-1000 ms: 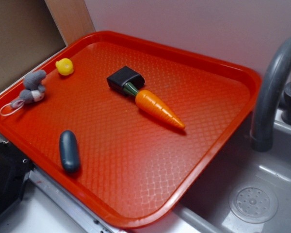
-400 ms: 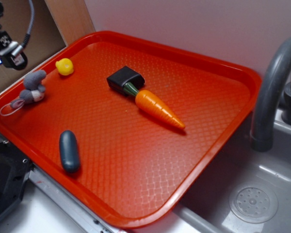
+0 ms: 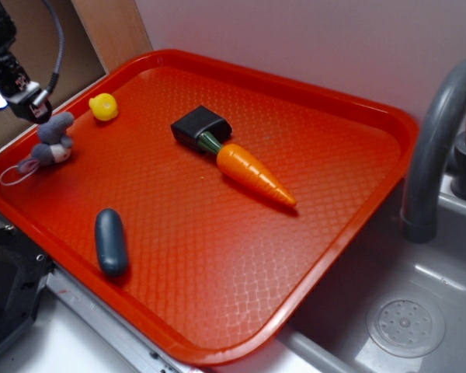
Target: Grab the gray animal.
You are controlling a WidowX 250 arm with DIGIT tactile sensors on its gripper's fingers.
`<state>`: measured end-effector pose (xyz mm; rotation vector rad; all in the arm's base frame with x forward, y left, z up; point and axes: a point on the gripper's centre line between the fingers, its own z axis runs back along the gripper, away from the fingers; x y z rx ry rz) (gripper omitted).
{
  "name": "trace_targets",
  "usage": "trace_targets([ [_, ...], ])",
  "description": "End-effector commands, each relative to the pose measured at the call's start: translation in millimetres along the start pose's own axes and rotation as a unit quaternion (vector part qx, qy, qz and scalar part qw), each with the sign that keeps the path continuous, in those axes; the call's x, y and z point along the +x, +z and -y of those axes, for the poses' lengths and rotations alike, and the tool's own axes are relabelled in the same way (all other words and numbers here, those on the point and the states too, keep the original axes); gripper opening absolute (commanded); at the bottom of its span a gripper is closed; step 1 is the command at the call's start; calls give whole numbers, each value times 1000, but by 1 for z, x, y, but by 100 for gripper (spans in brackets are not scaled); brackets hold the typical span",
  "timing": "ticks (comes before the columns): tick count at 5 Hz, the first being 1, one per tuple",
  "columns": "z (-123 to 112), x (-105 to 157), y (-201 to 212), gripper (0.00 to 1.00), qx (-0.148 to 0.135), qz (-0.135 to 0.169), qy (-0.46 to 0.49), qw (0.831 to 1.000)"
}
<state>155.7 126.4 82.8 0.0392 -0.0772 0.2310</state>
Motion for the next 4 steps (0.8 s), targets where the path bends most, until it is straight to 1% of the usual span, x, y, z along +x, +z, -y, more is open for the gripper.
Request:
trace_targets([
  [1, 4, 6, -29, 100, -21, 23, 22, 999],
  [2, 3, 11, -48, 100, -4, 5, 24, 1000],
  [3, 1, 15, -61, 100, 21, -8, 20, 1000],
  [4, 7, 13, -66, 100, 25, -16, 12, 999],
])
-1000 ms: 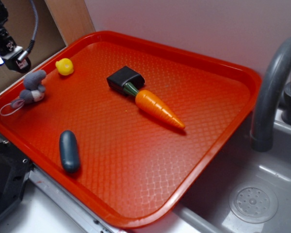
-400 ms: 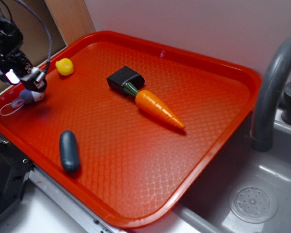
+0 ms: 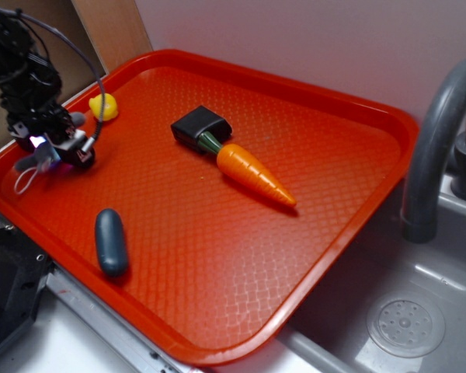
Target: Grab the gray animal.
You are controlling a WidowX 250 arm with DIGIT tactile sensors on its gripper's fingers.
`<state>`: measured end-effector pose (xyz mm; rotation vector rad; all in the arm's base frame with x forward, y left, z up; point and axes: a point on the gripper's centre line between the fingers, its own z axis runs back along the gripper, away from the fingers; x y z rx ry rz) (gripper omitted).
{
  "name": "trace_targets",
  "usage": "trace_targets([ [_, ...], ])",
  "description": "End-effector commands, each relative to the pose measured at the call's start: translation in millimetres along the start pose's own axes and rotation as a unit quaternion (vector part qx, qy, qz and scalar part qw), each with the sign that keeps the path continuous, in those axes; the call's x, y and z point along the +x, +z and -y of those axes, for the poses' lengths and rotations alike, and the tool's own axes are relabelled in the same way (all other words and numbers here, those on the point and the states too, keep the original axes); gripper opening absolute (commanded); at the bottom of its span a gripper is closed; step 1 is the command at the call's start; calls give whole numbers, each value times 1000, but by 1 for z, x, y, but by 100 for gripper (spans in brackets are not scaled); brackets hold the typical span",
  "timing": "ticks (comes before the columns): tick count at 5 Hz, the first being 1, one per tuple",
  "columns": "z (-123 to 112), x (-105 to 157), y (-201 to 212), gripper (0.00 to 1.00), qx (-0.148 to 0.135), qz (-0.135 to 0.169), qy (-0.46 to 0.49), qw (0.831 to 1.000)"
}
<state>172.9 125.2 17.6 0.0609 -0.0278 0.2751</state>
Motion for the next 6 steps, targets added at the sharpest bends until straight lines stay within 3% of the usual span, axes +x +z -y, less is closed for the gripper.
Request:
trace_targets([
  [1, 1, -1, 14, 0, 16, 14, -19, 1000],
  [2, 12, -4, 54, 0, -6, 29, -41, 999],
  [3, 37, -4, 98, 0, -5, 45, -43, 998],
  [4, 72, -12, 137, 0, -33, 34, -81, 996],
  [5, 103, -29, 172, 0, -71, 37, -110, 991],
  [6, 125, -46, 200, 0, -86, 55, -115, 988],
])
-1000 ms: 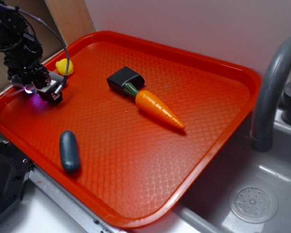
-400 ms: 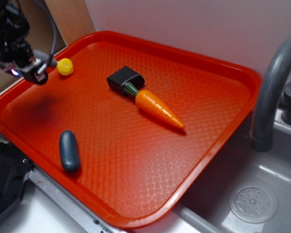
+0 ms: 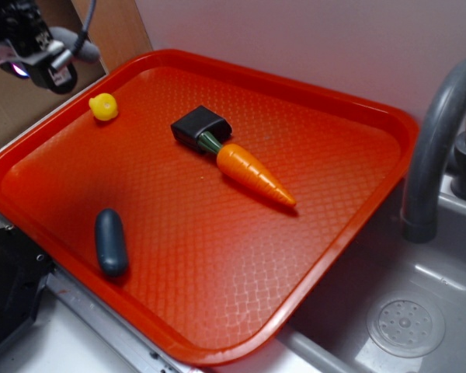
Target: Grab the gray animal.
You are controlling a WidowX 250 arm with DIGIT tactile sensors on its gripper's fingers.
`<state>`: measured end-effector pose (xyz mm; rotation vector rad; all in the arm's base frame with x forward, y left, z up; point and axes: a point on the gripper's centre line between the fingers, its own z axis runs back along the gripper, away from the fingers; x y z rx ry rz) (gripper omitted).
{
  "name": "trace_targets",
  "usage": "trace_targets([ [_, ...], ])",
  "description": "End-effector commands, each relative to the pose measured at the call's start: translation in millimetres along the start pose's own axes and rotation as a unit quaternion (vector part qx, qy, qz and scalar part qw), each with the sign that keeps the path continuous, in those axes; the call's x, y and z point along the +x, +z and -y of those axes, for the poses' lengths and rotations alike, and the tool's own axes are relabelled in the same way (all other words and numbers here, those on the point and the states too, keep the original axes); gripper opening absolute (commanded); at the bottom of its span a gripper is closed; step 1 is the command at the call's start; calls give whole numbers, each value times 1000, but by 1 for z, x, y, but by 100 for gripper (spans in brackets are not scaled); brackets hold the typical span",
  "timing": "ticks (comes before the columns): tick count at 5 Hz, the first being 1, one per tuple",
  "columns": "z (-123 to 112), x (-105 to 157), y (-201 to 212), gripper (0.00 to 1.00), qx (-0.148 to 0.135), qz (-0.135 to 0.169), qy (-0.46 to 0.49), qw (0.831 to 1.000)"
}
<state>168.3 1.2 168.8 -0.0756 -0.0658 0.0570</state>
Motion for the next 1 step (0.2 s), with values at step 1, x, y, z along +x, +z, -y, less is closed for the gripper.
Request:
trace_targets([
  [1, 28, -12, 48, 0, -38, 40, 4, 998],
])
